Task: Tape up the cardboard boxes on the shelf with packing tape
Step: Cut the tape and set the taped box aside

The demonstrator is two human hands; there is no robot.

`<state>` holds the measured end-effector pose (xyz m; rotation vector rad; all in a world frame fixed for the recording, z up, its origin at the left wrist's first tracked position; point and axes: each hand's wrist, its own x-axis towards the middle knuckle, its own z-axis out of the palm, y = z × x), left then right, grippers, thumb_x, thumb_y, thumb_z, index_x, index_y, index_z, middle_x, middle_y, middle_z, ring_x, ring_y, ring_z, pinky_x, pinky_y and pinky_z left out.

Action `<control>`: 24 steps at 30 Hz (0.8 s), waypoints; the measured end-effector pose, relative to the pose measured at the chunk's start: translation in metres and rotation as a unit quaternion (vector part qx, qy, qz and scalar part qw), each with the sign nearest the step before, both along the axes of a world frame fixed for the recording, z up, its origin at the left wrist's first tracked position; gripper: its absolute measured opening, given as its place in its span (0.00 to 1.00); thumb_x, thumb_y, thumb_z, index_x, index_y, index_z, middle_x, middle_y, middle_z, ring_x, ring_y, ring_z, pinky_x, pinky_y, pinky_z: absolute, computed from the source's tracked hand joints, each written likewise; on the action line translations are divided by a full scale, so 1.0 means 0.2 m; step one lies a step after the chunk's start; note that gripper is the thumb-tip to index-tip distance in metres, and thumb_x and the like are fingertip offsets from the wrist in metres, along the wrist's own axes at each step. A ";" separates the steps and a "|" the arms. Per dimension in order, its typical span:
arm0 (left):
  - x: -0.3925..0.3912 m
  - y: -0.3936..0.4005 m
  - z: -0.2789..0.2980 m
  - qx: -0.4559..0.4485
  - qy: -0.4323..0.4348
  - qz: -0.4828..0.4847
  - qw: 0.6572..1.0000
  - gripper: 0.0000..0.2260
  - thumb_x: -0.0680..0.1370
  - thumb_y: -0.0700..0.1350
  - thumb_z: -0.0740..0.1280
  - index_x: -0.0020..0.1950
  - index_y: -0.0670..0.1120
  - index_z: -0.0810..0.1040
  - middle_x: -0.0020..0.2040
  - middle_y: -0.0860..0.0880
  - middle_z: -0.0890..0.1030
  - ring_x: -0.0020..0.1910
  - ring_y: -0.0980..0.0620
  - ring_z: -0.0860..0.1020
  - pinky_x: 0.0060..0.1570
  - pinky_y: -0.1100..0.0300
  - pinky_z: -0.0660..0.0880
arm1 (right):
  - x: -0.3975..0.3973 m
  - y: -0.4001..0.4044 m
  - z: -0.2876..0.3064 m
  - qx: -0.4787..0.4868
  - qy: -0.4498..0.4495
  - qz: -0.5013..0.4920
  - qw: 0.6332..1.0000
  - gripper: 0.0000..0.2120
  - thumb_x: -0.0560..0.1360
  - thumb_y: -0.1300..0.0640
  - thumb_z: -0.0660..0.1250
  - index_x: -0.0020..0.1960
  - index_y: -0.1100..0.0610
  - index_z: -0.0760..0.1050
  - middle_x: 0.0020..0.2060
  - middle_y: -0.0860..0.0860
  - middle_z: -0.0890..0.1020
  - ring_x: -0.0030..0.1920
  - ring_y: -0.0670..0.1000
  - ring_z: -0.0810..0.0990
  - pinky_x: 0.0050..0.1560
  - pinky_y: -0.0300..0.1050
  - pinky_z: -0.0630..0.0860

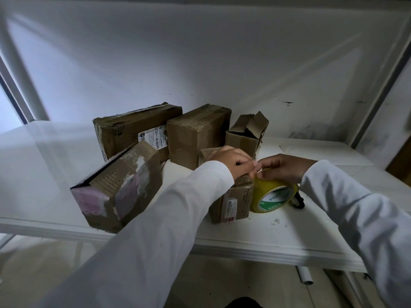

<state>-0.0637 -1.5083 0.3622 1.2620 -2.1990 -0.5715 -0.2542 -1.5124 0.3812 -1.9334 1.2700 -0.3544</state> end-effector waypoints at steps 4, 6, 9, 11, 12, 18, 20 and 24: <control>0.01 0.00 0.00 0.002 0.010 -0.017 1.000 0.12 0.78 0.56 0.63 0.43 0.52 0.82 0.57 0.55 0.79 0.58 0.55 0.73 0.60 0.55 0.70 | 0.00 -0.02 0.00 0.034 -0.017 -0.006 0.999 0.07 0.75 0.60 0.68 0.47 0.49 0.80 0.42 0.46 0.83 0.47 0.51 0.81 0.55 0.46 0.75; 0.02 0.00 0.01 0.017 0.010 -0.019 1.000 0.13 0.76 0.57 0.65 0.43 0.51 0.83 0.57 0.55 0.80 0.57 0.55 0.74 0.59 0.55 0.72 | 0.00 -0.03 0.00 0.043 -0.019 -0.021 0.999 0.08 0.75 0.63 0.66 0.46 0.50 0.79 0.43 0.49 0.82 0.48 0.53 0.80 0.54 0.47 0.75; 0.02 -0.01 0.00 0.039 0.029 -0.015 0.999 0.14 0.74 0.60 0.67 0.44 0.50 0.82 0.52 0.54 0.81 0.53 0.52 0.77 0.56 0.51 0.76 | 0.00 -0.04 0.00 0.062 -0.031 -0.032 0.997 0.05 0.71 0.59 0.71 0.42 0.50 0.81 0.40 0.49 0.83 0.46 0.54 0.80 0.54 0.49 0.76; 0.02 -0.01 0.00 0.043 0.032 -0.011 0.998 0.13 0.73 0.61 0.68 0.45 0.52 0.82 0.50 0.53 0.81 0.51 0.51 0.77 0.54 0.49 0.77 | -0.01 -0.04 0.00 0.068 -0.032 -0.029 0.997 0.06 0.73 0.61 0.70 0.43 0.50 0.80 0.38 0.49 0.83 0.44 0.54 0.81 0.55 0.50 0.76; 0.03 0.00 0.00 0.042 0.029 -0.006 0.999 0.12 0.72 0.61 0.68 0.44 0.54 0.80 0.50 0.52 0.80 0.51 0.51 0.77 0.54 0.49 0.78 | -0.01 -0.05 0.00 0.072 -0.031 -0.028 0.997 0.07 0.75 0.63 0.68 0.45 0.51 0.80 0.38 0.49 0.83 0.44 0.54 0.81 0.55 0.51 0.75; -0.01 0.03 0.04 -0.005 -0.161 0.032 0.986 0.20 0.73 0.66 0.63 0.59 0.56 0.74 0.63 0.54 0.72 0.67 0.50 0.65 0.66 0.52 0.62 | 0.00 -0.03 0.01 0.075 -0.014 -0.022 0.997 0.08 0.75 0.63 0.66 0.45 0.51 0.80 0.35 0.45 0.84 0.41 0.48 0.82 0.49 0.42 0.78; -0.01 0.03 0.07 -0.006 -0.216 0.017 0.976 0.23 0.74 0.67 0.61 0.64 0.55 0.73 0.68 0.54 0.69 0.71 0.51 0.59 0.70 0.51 0.53 | 0.00 -0.03 0.01 0.072 -0.014 -0.025 0.997 0.07 0.75 0.62 0.67 0.44 0.51 0.79 0.34 0.44 0.83 0.38 0.44 0.82 0.43 0.37 0.78; 0.00 0.00 0.06 0.016 -0.223 0.001 0.975 0.25 0.74 0.66 0.61 0.67 0.56 0.71 0.73 0.55 0.65 0.75 0.52 0.54 0.72 0.49 0.45 | -0.06 -0.01 0.02 0.081 -0.028 -0.019 0.996 0.05 0.69 0.57 0.74 0.43 0.52 0.79 0.36 0.44 0.83 0.42 0.49 0.80 0.46 0.40 0.76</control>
